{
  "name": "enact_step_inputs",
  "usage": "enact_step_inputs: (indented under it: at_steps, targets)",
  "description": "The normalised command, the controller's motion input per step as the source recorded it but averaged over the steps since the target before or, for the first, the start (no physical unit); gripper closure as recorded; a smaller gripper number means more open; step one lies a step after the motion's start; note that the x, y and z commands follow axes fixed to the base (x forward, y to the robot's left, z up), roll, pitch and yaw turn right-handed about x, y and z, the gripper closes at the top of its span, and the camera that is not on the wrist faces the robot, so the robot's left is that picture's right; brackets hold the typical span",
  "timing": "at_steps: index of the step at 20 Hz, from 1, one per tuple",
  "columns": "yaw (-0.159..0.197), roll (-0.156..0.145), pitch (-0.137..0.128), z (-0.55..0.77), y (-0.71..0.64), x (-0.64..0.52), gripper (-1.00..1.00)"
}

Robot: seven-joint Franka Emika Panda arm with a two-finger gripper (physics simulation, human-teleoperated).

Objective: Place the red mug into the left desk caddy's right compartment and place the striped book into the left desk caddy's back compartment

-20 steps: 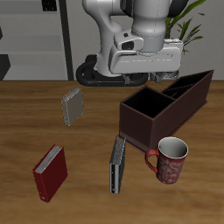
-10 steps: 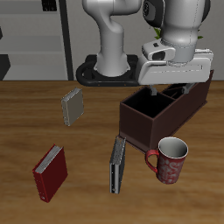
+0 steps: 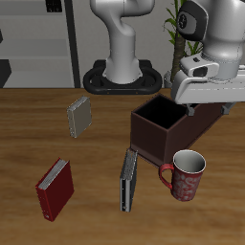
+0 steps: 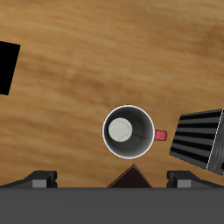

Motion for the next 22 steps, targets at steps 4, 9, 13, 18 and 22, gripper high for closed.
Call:
enact_step_inputs:
  at_steps: [4, 9, 13, 18, 22]
  targets:
    - [-0.039, -0.029, -0.018, -0.23, 0.15, 0.22, -1.0]
    - [0.027, -0.035, -0.031, -0.33, 0.05, 0.21, -1.0]
    - [-0.044, -0.001, 0.04, -0.48, 0.04, 0.14, -1.0]
    - [-0.009, -0.02, 0.036, -0.42, 0.0, 0.11, -1.0]
    - [-0.028, 0.004, 0.051, -0.44, 0.04, 0.05, -1.0]
